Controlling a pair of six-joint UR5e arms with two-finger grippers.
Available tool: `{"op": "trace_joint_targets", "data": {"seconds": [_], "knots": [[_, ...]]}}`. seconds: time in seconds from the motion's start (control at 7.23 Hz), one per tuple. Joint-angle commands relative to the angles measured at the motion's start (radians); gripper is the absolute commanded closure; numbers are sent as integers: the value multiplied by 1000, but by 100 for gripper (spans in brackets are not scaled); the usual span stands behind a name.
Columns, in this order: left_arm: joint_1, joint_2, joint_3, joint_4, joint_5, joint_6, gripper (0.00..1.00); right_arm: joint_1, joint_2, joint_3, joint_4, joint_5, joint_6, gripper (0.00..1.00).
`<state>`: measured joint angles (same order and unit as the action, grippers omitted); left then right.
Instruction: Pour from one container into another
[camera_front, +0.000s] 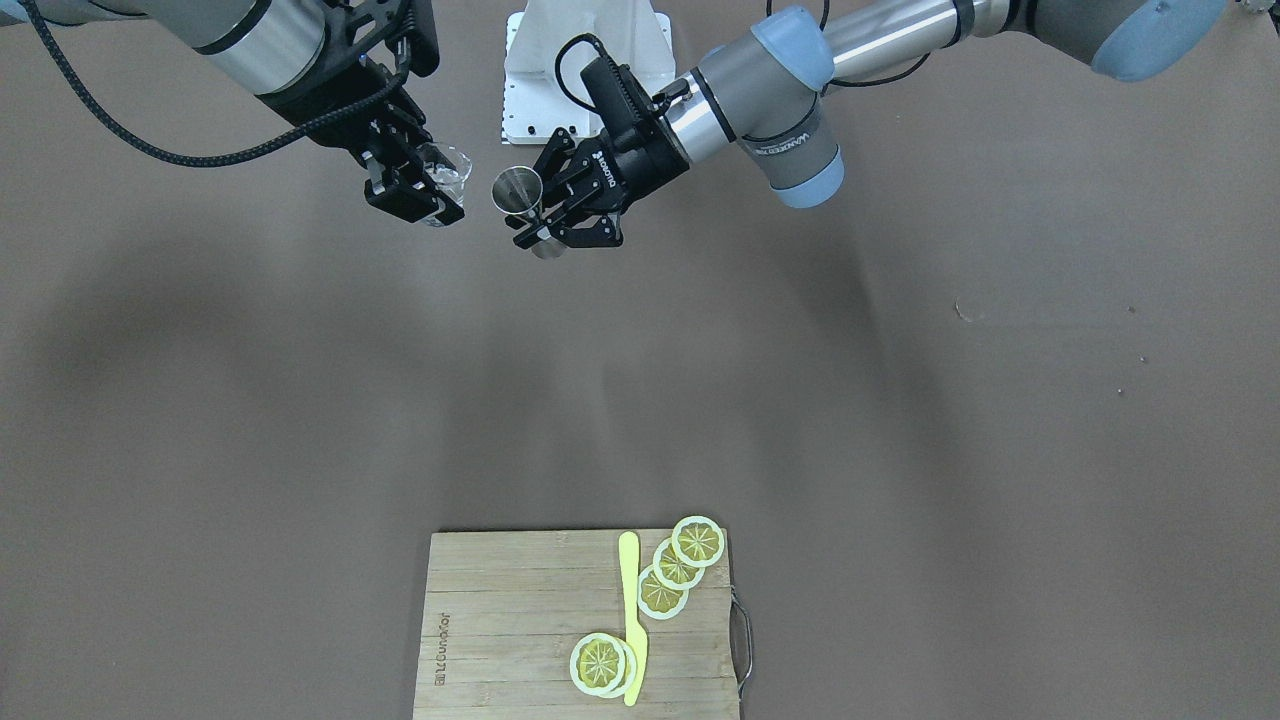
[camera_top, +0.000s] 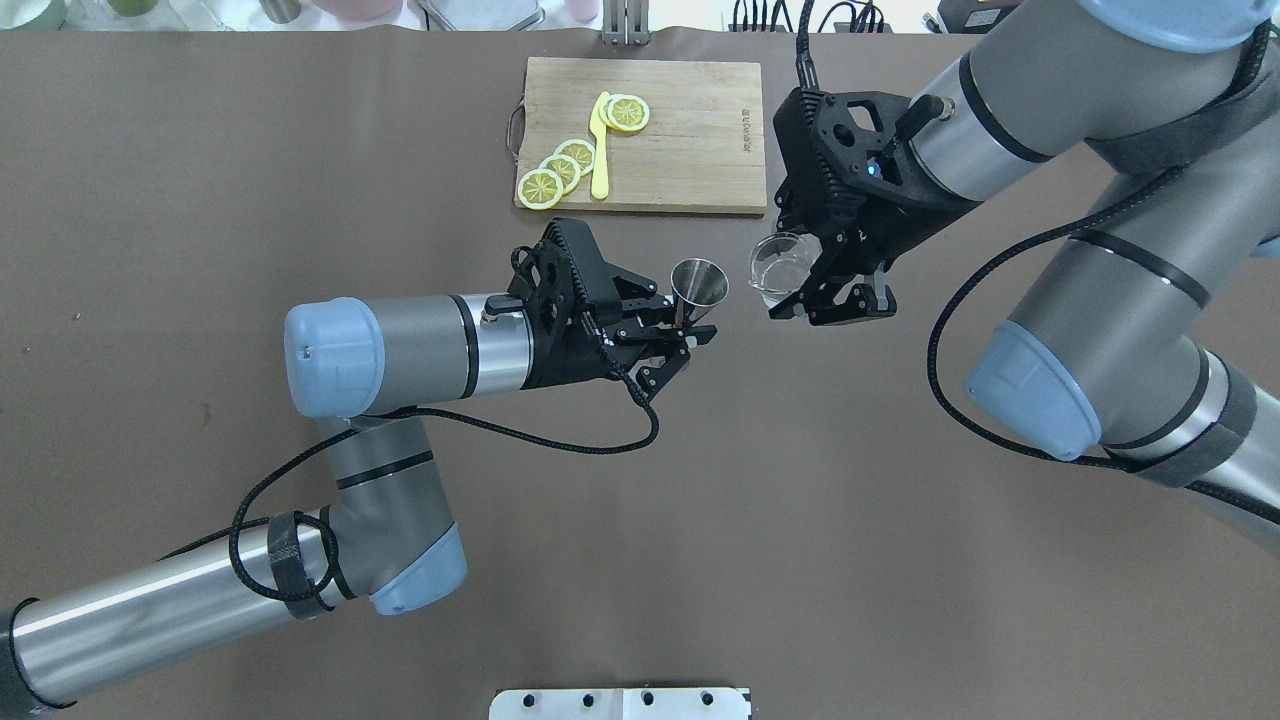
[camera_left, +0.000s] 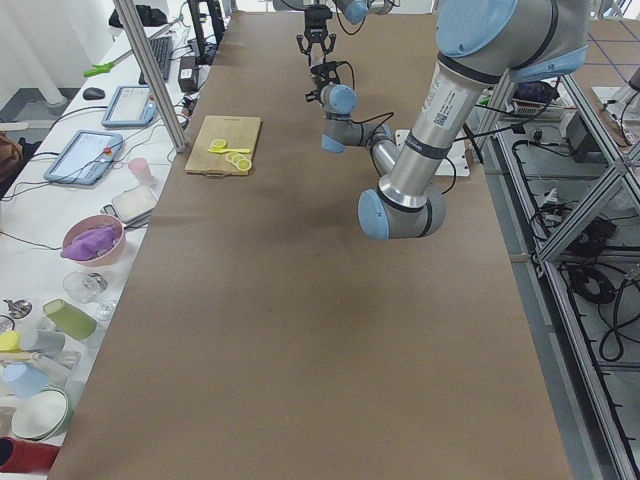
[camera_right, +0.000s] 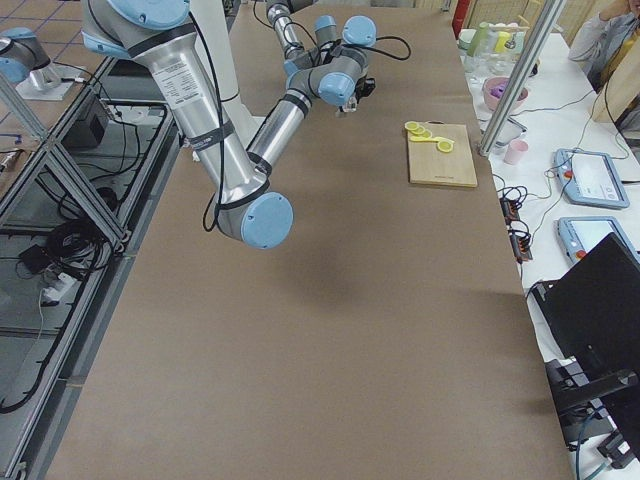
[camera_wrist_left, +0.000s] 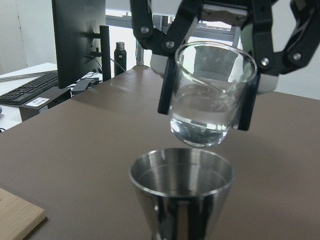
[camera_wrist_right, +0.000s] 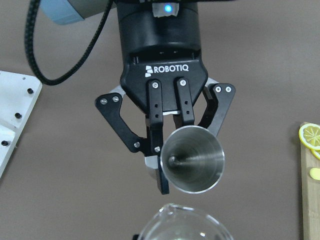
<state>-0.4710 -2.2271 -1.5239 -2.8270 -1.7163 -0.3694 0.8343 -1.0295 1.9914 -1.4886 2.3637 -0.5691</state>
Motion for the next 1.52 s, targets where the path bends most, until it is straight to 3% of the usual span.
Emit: {"op": "trace_joint_targets", "data": {"seconds": [0.0, 1.38], "knots": [[0, -2, -1, -3, 0, 0, 100, -4, 8, 0, -22, -1, -6, 100], [0, 0, -1, -8, 0, 1, 100, 29, 86, -17, -168, 20, -3, 100]]}}
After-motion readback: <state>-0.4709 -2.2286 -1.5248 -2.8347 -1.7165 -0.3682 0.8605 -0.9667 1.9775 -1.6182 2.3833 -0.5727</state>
